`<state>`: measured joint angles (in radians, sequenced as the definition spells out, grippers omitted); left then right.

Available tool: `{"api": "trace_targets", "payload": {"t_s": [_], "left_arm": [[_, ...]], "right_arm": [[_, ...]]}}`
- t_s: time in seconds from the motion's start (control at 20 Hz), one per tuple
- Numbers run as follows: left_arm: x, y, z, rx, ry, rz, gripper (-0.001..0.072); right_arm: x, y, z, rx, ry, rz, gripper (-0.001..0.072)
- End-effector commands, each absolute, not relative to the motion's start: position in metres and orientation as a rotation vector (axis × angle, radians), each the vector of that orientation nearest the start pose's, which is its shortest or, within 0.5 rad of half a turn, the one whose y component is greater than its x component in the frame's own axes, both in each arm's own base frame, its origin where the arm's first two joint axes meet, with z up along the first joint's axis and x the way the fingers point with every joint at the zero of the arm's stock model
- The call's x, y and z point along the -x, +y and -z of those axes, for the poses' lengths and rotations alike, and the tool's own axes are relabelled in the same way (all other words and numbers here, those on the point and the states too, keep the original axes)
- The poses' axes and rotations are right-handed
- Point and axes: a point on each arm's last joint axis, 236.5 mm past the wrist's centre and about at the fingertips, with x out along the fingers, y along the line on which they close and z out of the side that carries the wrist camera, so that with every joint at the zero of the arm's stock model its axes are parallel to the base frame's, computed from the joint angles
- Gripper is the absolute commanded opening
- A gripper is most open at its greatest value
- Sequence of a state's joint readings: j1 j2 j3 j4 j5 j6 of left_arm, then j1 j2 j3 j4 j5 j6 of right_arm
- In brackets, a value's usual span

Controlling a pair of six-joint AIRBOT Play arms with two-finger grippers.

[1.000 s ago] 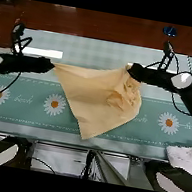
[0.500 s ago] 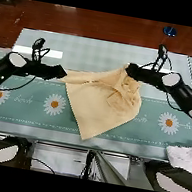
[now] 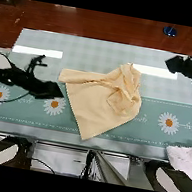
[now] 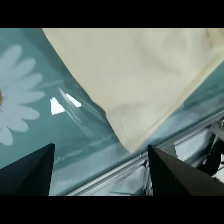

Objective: Fold the shirts.

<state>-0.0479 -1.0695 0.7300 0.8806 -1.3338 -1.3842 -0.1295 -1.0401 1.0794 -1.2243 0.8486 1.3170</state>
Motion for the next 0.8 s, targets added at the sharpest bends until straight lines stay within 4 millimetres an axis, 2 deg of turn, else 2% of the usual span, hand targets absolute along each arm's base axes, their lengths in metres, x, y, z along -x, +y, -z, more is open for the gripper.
{"api": "trace_targets", "payload": {"t_s": [0.0, 0.1, 0.2, 0.45, 0.55, 0.75], "left_arm": [[-0.19, -0.189, 0.039, 0.484, 1.643, 0.557, 0.072], [-0.205, -0.201, 0.047, 0.465, 1.568, 0.544, 0.072], [-0.223, -0.209, 0.057, 0.525, 1.531, 0.5, 0.072], [-0.218, -0.211, 0.102, 0.582, 1.673, 0.424, 0.072], [-0.228, -0.213, 0.107, 0.584, 1.68, 0.414, 0.072], [-0.266, -0.225, 0.105, 0.594, 1.656, 0.418, 0.072]], "right_arm": [[-0.377, -0.065, -0.08, -0.053, 0.959, 0.037, 0.0495], [-0.373, -0.07, -0.064, -0.083, 0.99, 0.049, 0.0495], [-0.369, -0.068, -0.049, -0.093, 1.028, 0.042, 0.0495], [-0.369, -0.065, -0.04, -0.11, 1.047, 0.033, 0.0495], [-0.369, -0.064, -0.04, -0.119, 1.046, 0.029, 0.0495], [-0.37, -0.057, -0.041, -0.149, 1.042, 0.01, 0.0495]]}}
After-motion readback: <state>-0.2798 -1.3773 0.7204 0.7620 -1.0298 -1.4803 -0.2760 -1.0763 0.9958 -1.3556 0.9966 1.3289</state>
